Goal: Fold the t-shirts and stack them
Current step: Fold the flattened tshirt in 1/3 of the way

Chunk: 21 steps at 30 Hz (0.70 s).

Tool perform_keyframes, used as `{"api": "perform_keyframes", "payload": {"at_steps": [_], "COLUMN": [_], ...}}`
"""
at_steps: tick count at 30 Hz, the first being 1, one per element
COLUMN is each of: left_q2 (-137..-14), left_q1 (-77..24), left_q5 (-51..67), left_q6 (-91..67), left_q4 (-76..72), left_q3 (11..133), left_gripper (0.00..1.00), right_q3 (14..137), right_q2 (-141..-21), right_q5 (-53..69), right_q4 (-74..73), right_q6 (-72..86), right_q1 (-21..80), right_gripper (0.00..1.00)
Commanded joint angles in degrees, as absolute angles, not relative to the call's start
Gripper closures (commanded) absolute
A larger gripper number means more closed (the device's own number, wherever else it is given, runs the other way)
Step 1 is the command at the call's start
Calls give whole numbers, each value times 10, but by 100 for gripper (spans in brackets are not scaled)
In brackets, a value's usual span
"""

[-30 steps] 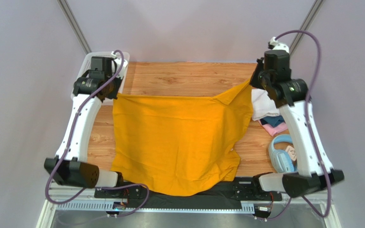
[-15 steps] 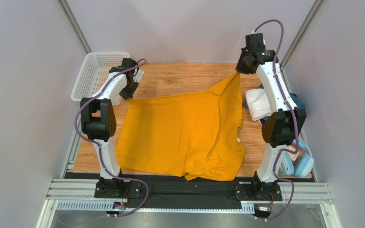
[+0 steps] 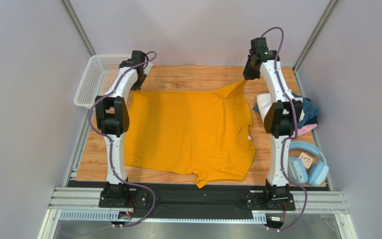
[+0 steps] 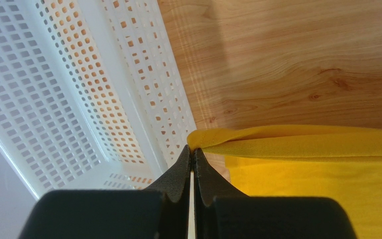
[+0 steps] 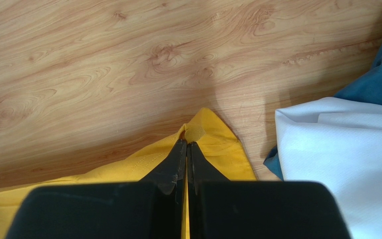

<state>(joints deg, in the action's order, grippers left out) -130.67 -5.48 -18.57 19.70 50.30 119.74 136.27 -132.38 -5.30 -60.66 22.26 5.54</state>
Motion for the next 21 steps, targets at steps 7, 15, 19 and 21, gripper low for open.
{"api": "perform_keyframes", "payload": {"at_steps": [7,15,19,21], "left_q2": [-1248,-1192,-1179,-1171], "left_q1": [-50,-50,-50,-50], "left_q5": [-201,-185,-184,-184], "left_q6": [211,212,210,208], "left_q4": [484,467,466,466], "left_q3": [1116,1049,1034,1029], "left_gripper": [100,100,100,100], "right_q3": [1192,1016,985,971], "right_q2": [-1166,-1038,-1020,-1012], "right_q5": [-16,-38,-50,-51], "right_q4": [-575,-546,-546,-547], "right_q6": [240,243,240,239], "right_q1": [73,96,96,97], "right_gripper": [100,100,100,100]}}
